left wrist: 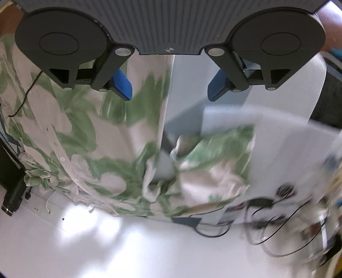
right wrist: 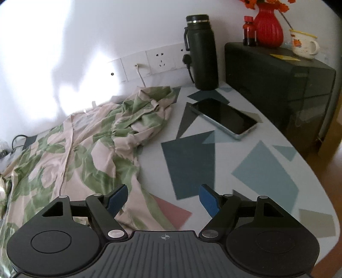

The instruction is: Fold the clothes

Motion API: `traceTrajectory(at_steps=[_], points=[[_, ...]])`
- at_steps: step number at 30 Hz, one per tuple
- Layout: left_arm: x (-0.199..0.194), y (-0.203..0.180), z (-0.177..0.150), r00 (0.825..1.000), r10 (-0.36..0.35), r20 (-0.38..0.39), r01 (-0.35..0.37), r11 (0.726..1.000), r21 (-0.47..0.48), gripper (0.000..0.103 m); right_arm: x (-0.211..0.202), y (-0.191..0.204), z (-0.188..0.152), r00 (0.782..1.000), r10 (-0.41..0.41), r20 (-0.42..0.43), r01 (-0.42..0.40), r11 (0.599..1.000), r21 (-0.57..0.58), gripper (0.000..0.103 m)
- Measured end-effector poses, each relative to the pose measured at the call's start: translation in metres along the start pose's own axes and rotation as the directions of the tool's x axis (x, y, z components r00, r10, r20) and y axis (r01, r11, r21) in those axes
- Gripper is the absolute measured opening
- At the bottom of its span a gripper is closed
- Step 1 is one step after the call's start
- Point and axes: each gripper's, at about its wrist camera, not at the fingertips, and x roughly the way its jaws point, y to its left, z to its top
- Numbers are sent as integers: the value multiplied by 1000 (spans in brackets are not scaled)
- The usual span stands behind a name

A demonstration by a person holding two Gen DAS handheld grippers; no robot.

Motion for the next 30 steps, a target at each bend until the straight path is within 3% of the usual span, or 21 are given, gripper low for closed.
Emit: traceTrajectory(at_steps=[5, 12, 15, 17, 18, 25, 30], points=[[-15, 4, -29, 1000, 4, -19, -5, 1000, -22, 69, -5, 6, 5, 1000, 21, 1, -21, 999, -46, 70], [-13, -1, -40, 999, 12, -38, -12, 1000, -7, 56, 5, 62, 14, 995, 98, -7, -98, 982, -164, 69], [-11, -2, -38, 999, 14, -39, -14, 1000, 16, 40, 12, 95, 18, 990, 141, -17, -142, 967, -210, 69], [-9, 3, -36, 999, -3, -38, 4, 1000, 30, 15, 19, 121, 21, 987, 159, -28, -161, 955, -248, 69], [-8, 6, -35, 999, -13, -39, 14, 999, 34, 10, 23, 135, 22, 986, 165, -36, -169, 948, -271, 69], [-8, 17, -36, 995, -94, -30, 95, 995, 43, 4, 70, 215, 10, 979, 146, -141, -189, 911, -367, 69], [-9, 33, -33, 986, -163, -44, 162, 987, -24, 3, 94, 248, -6, 967, 160, -199, -224, 907, -356, 65]])
